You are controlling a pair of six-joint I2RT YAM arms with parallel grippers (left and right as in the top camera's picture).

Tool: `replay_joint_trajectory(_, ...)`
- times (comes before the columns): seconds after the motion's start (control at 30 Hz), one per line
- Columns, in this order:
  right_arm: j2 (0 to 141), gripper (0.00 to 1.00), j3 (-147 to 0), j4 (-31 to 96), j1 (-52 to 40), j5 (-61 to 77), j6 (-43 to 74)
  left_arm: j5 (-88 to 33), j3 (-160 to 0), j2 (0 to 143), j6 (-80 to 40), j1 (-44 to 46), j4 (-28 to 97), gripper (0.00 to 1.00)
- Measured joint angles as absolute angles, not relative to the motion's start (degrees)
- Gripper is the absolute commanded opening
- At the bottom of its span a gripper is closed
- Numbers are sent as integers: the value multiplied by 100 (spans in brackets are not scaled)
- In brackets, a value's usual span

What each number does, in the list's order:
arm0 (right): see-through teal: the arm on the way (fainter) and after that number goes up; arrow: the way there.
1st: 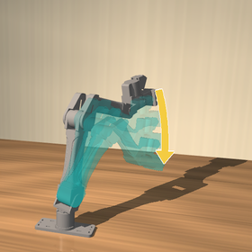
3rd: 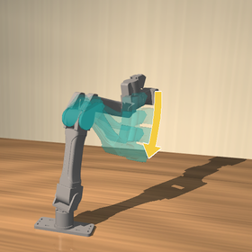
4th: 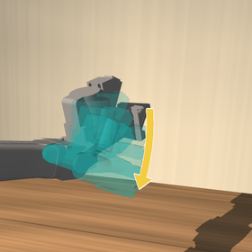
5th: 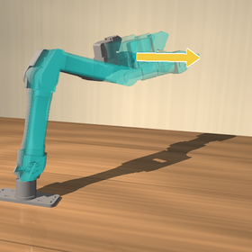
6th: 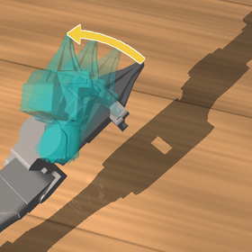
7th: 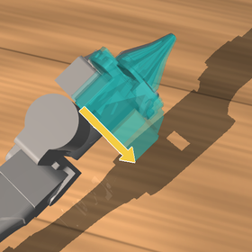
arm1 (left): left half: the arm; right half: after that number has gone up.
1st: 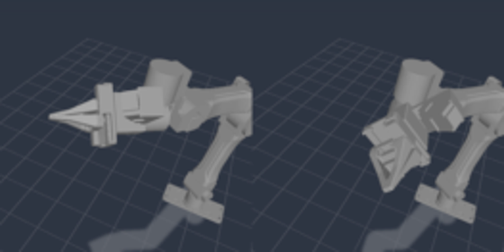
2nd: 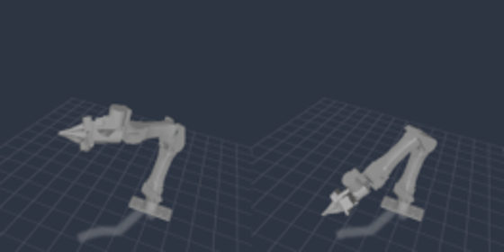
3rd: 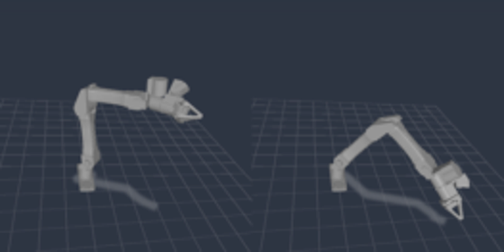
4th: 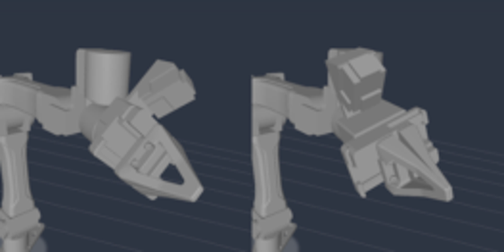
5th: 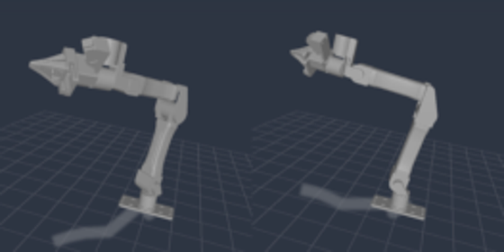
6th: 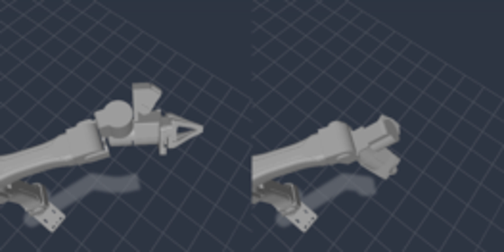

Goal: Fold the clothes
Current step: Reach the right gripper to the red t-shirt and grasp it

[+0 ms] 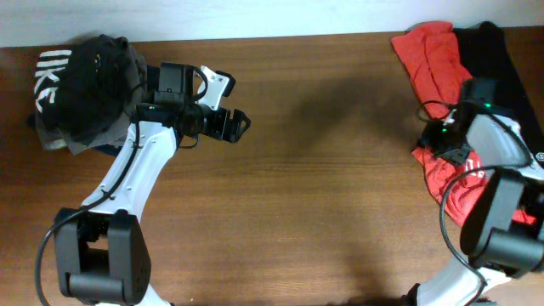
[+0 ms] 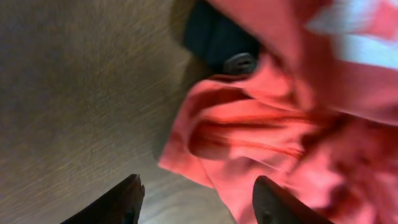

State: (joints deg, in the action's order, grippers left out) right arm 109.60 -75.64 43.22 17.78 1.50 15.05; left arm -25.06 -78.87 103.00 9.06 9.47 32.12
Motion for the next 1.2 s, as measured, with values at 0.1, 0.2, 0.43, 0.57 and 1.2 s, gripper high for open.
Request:
replay_joint_trajectory(0.1,11139,61,-7564,4213,1688,78,1503,-2506,-7887,10300,906,947,3212,93)
replay_joint_trajectory(0.2,11205,59,-7564,4128,1688,-45,1503,-2506,-7887,10300,919,947,3212,92)
replay_joint_trajectory(0.43,11249,34,-7564,3935,1688,-215,1518,-2506,-7887,10300,919,947,3212,93)
replay_joint_trajectory(0.57,11386,20,-7564,3900,1688,-257,1500,-2484,-7887,10300,921,947,3212,93)
replay_joint_trajectory(1.2,11238,4,-8831,5533,1267,886,891,-2401,-8477,10304,913,838,3474,71)
